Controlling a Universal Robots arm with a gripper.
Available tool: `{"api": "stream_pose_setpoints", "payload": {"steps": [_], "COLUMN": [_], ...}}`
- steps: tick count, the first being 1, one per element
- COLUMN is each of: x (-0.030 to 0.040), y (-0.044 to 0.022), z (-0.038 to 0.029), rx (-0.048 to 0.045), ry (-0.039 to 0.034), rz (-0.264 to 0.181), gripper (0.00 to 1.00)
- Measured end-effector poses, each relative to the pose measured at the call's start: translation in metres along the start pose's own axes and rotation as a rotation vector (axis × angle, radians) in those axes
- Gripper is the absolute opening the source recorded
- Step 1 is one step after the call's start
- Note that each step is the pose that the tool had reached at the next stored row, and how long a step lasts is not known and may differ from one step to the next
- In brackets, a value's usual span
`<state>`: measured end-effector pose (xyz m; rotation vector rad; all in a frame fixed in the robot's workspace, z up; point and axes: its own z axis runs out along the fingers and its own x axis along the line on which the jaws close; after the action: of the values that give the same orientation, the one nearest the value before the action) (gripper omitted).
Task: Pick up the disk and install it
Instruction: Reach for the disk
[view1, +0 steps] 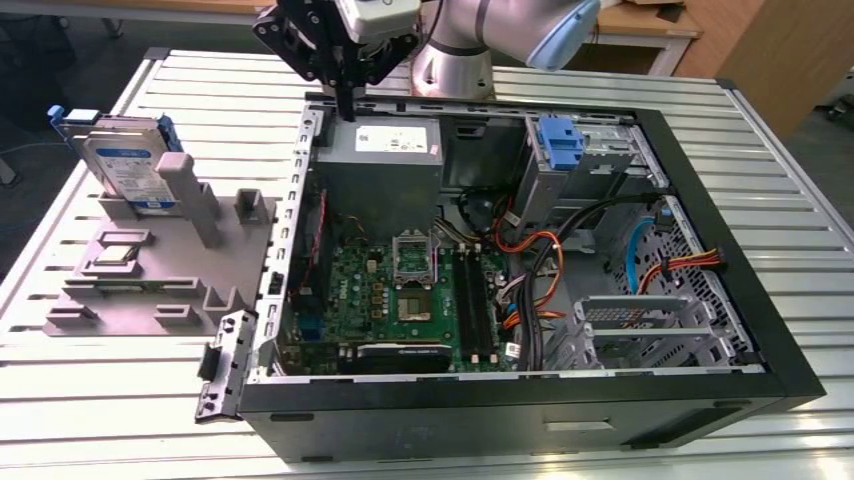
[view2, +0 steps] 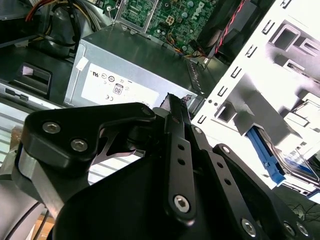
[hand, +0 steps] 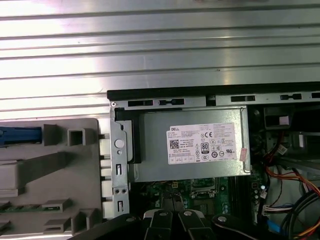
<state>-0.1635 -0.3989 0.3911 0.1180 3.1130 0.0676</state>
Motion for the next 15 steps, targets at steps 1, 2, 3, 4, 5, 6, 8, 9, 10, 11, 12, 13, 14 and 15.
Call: {"api": "stream_pose_setpoints", "payload": {"steps": [1,2,3,4,5,6,8,9,10,11,12,13,14,15], "x": [0.0003,0.0005,0.0007,0.0009,0.0012,0.0014,0.0019,0.0022,0.0023,0.0025,0.0028,0.0030,0.0032,0.0035], "y": [0.0000,0.0000,-0.0001,-0.0001,-0.0001,-0.0001,-0.0001,-0.0002,-0.0002,-0.0002,-0.0002,-0.0002,-0.0003,-0.0003], "z": [0.0000,0.0000,0.0000,0.0000,0.0000,0.0000,0.0000,0.0000,0.0000,0.0000,0.0000,0.0000,0.0000,0.0000], "rx": [0.0000,0.0000,0.0000,0.0000,0.0001,0.0000,0.0000,0.0000,0.0000,0.0000,0.0000,0.0000,0.0000,0.0000], "ry": [0.0001,0.0000,0.0000,0.0000,0.0001,0.0001,0.0000,0.0001,0.0000,0.0000,0.0000,0.0000,0.0001,0.0000], "rz": [0.000,0.000,0.000,0.000,0.000,0.000,0.000,0.000,0.000,0.000,0.000,0.000,0.000,0.000], "gripper": [0.10,0.10,0.10,0.10,0.10,0.10,0.10,0.10,0.10,0.10,0.10,0.10,0.10,0.10]}}
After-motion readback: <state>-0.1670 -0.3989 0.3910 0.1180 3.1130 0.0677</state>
